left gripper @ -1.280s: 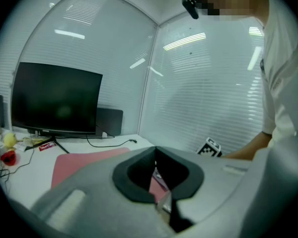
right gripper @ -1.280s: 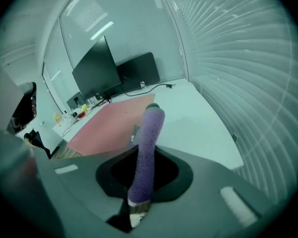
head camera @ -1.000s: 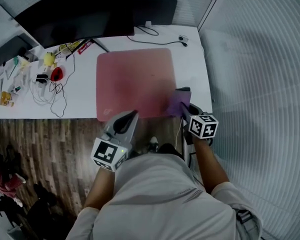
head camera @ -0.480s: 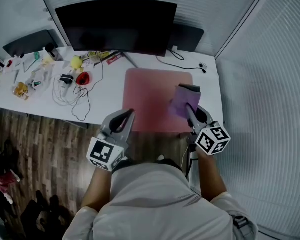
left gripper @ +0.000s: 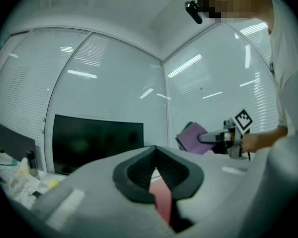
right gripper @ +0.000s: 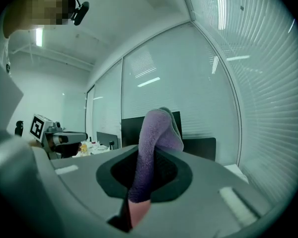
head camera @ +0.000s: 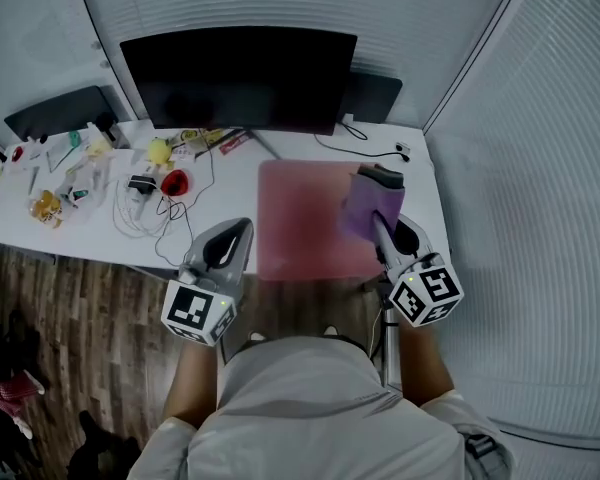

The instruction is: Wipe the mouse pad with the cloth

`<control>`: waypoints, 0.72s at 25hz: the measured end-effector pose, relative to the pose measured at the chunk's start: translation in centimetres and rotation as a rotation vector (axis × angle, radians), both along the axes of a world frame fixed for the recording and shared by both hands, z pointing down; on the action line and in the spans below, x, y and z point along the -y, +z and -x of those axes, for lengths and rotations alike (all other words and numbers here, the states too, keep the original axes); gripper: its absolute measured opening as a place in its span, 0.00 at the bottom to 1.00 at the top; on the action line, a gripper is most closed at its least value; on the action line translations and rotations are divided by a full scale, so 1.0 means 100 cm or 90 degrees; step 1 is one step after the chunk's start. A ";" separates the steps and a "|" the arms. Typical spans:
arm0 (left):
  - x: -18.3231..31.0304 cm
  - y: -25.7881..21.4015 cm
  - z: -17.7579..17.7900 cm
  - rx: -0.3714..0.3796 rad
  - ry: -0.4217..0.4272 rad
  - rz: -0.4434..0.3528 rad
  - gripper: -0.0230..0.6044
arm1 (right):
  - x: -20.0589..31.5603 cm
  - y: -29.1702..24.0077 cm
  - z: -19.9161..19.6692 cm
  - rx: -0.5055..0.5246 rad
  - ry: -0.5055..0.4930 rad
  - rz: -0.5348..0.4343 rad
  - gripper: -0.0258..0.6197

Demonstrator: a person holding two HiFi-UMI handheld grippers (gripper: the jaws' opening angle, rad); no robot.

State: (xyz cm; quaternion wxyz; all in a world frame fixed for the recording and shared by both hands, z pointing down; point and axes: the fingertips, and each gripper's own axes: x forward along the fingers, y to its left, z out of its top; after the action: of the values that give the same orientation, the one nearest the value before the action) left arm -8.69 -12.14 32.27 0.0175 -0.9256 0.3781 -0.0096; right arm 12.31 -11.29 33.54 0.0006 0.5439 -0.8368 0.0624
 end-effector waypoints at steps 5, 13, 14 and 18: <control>0.001 -0.002 -0.004 -0.007 0.008 -0.003 0.04 | -0.003 -0.006 -0.004 -0.010 0.006 -0.004 0.10; 0.002 0.000 -0.014 -0.003 0.010 0.002 0.04 | -0.007 -0.010 -0.013 -0.009 0.007 -0.007 0.10; 0.002 0.000 -0.016 -0.001 0.011 0.001 0.04 | -0.007 -0.011 -0.014 -0.009 0.007 -0.007 0.10; 0.002 -0.003 -0.022 0.002 0.013 0.000 0.04 | -0.009 -0.010 -0.020 -0.006 0.008 -0.003 0.10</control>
State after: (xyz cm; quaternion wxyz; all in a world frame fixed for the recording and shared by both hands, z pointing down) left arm -6.47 -12.33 31.94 0.0183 -0.9294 0.3686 -0.0107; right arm 14.34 -10.37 32.54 0.0025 0.5496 -0.8334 0.0580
